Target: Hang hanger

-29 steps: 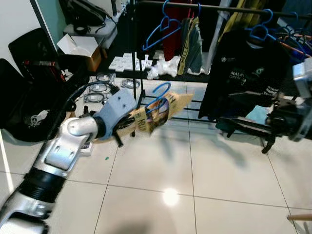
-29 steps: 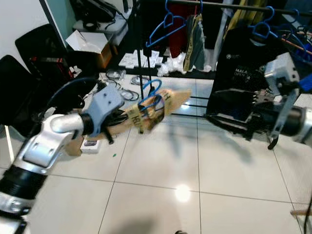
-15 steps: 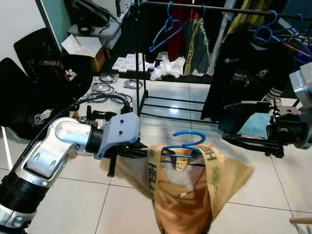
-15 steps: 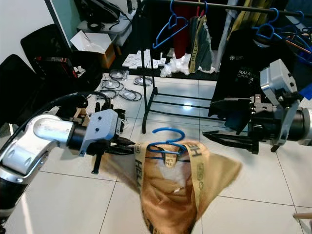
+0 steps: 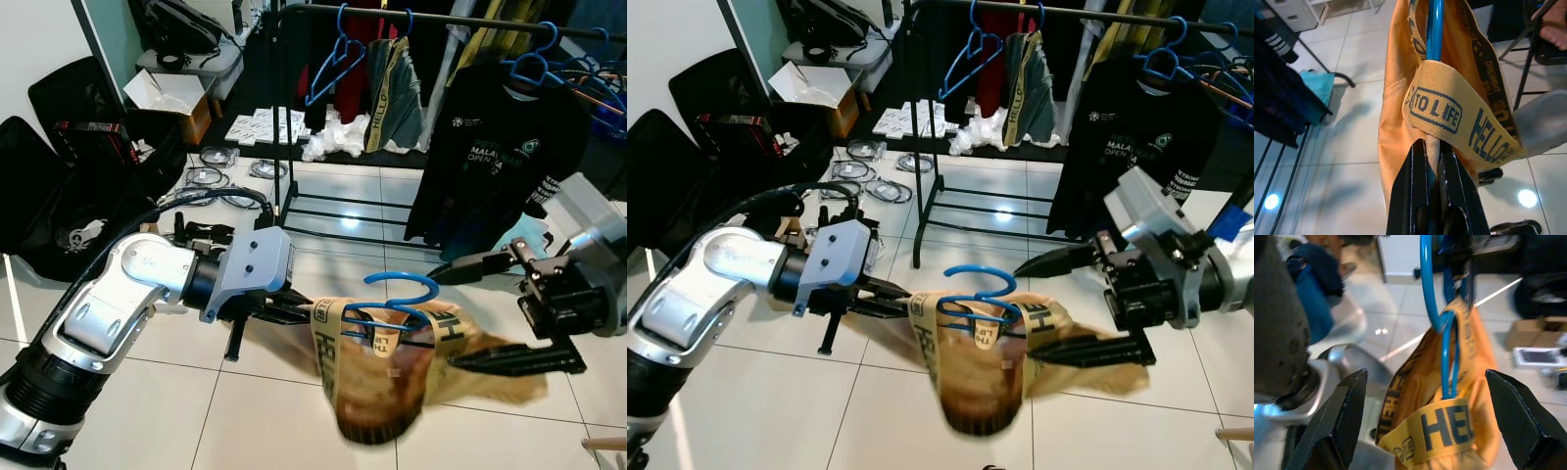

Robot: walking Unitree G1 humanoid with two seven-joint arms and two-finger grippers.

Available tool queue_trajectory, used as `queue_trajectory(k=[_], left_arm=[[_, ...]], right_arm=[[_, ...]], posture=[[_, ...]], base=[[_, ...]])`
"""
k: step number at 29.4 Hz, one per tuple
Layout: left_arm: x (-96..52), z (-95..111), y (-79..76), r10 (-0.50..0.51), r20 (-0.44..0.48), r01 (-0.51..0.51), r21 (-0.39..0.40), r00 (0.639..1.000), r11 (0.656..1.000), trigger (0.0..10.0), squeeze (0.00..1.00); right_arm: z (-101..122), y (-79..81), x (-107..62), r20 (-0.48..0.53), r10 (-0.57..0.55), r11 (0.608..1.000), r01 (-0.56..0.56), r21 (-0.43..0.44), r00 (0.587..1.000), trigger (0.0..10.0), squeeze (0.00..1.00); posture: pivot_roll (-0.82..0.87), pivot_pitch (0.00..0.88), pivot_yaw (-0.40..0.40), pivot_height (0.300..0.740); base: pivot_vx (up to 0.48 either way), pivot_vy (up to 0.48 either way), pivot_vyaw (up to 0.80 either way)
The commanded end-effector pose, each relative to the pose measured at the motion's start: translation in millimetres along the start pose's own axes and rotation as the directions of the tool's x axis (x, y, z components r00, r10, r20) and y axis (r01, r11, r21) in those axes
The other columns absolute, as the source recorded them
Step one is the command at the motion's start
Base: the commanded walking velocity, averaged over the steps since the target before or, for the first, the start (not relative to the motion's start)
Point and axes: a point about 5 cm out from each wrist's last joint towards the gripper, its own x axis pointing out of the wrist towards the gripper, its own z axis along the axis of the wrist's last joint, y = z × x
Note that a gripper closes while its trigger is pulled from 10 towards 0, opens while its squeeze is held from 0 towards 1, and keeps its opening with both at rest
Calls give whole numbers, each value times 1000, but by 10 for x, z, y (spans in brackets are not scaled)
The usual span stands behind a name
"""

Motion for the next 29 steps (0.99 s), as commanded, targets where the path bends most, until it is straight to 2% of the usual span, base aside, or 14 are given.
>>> queue_trajectory(k=[1,3,8,9,10,11,12,13,29], left_arm=[[36,87,-14,-23,47,21,30,999,999,10000,0],[39,147,-2,-26,82,23,35,996,999,10000,0],[37,203,-2,-38,106,34,41,994,999,10000,0],[35,217,-2,-42,112,37,44,993,998,10000,0],[35,217,-2,-42,112,37,44,993,998,10000,0],[34,226,-2,-44,115,39,46,992,998,10000,0],[34,226,-2,-44,115,39,46,992,998,10000,0],[32,233,1,-44,117,38,49,992,998,10000,0],[43,264,-17,-56,120,50,58,991,997,10000,0]], right_arm=[[-35,-5,75,-69,30,999,-32,-22,997,10000,0],[-95,-44,146,-110,31,999,-35,-29,993,10000,0],[-115,-68,189,-118,24,999,-29,-34,993,10000,0],[-127,-72,203,-124,26,999,-30,-30,992,9529,0],[-127,-72,203,-124,26,999,-30,-30,992,9529,0],[-137,-75,214,-131,30,999,-33,-26,991,5922,0],[-137,-75,214,-131,30,999,-33,-26,991,5922,0],[-149,-74,220,-138,35,999,-38,-21,990,0,0],[-193,-127,243,-185,25,999,-32,-35,982,0,0]], posture=[[-64,122,16,740],[-63,122,18,740],[-60,121,18,740],[-59,121,18,740],[-59,121,18,740],[-59,121,18,740],[-59,121,18,740],[-57,121,17,740],[-56,113,11,740]], base=[[0,0,0],[0,0,0],[0,0,0],[0,0,0],[0,0,0],[0,0,0],[0,0,0],[0,0,0],[0,0,0]])
